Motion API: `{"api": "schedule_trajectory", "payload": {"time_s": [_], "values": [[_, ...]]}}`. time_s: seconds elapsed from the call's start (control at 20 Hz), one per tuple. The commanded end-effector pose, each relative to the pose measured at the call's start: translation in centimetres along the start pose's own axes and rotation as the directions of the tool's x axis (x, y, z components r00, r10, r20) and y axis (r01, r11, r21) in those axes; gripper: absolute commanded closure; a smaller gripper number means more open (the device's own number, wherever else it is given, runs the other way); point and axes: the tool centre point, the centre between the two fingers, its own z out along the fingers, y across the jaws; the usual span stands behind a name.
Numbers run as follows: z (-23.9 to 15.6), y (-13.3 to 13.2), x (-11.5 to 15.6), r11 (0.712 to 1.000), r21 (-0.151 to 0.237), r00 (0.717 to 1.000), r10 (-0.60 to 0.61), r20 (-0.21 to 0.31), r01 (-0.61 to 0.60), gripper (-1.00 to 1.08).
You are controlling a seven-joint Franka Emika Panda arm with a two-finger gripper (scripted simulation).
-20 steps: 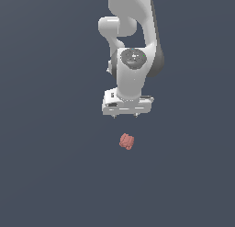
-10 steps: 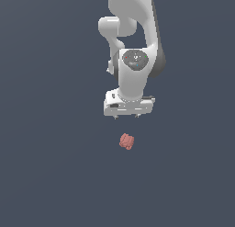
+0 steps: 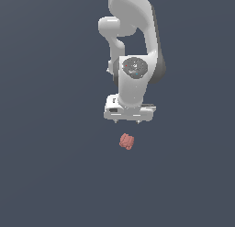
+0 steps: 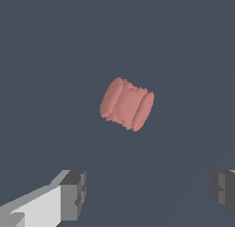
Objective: Pick up the object and move it to a goal position.
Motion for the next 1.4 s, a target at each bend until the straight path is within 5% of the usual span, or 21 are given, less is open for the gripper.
{"api": "schedule_trajectory", "payload": {"time_s": [0.0,0.65,1.35], "values": [[0.6,-0.1,0.7,0.999,0.003,0.999,0.055,-0.005,-0.054,-0.92],[4.2,-0.7,4.2,0.939,0.023,0.939,0.344,-0.028,-0.344,-0.92],[5.5,-0.8,5.0,0.914,0.028,0.913,0.406,-0.032,-0.406,-0.92]]}}
